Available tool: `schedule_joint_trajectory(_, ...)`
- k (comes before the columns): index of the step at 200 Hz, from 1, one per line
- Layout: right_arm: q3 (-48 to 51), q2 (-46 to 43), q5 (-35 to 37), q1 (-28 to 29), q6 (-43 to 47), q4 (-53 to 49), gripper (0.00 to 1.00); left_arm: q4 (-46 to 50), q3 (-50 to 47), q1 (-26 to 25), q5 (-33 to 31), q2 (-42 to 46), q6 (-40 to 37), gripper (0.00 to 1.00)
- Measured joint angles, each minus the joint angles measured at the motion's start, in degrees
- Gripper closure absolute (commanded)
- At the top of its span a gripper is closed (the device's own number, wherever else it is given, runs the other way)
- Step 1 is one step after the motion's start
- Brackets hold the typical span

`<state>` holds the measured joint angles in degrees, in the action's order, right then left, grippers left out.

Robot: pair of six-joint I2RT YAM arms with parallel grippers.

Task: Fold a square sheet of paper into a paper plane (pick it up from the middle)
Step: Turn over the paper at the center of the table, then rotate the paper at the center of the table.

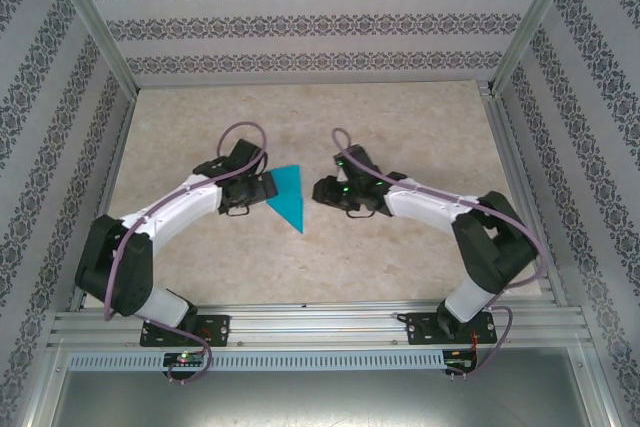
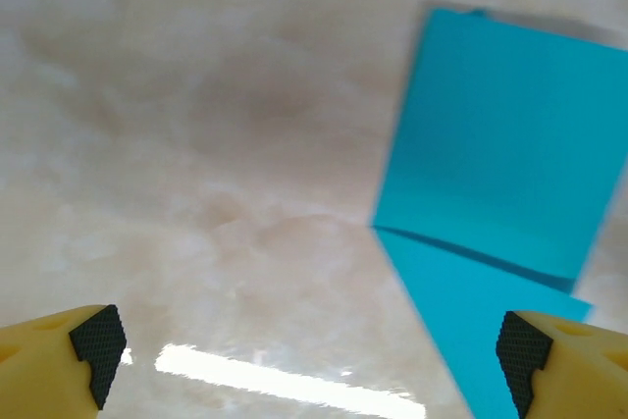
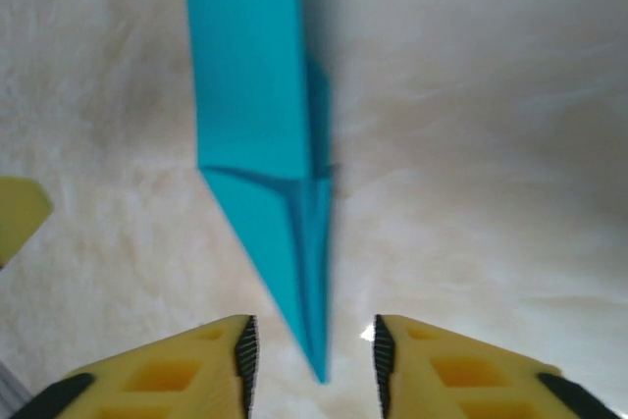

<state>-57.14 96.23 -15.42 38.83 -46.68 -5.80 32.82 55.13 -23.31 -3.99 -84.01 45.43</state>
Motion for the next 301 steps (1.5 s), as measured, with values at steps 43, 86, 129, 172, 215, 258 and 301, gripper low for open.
schedule_joint_trajectory(43, -9.9, 9.6, -0.02, 7.04, 0.13, -1.01, 0.73, -2.21, -6.88, 3.52, 3.69, 3.48, 2.45, 0.0)
schedule_joint_trajectory(86, -16.57, 17.25, 0.31, 7.52, 2.86, -5.62, 0.72, -3.48, -7.02, 3.93, 4.44, 4.24, 2.67, 0.0)
schedule_joint_trajectory(129, -18.49, 19.74, 0.61, 6.56, 11.23, -12.68, 0.72, -4.98, -6.93, 3.93, 6.86, 3.91, 2.58, 0.0)
schedule_joint_trajectory(172, -17.53, 18.75, -2.54, 2.8, 25.42, -17.92, 0.69, -8.33, -6.67, 3.93, 11.58, 1.9, 1.81, 0.0)
schedule_joint_trajectory(215, -12.9, 14.05, -3.76, -0.09, 35.01, -22.47, 0.66, -11.93, -6.69, 3.93, 15.37, 1.55, 1.31, 0.0)
schedule_joint_trajectory(258, -9.25, 6.12, -3.54, -0.94, 26.12, -18.27, 0.71, -14.67, -7.21, 3.78, 18.05, 1.55, 1.33, 0.0)
schedule_joint_trajectory(301, -5.22, 2.03, -1.22, -3.61, 12.28, -9.07, 0.68, -16.83, -7.67, 2.6, 20.13, -0.02, 1.97, 0.0)
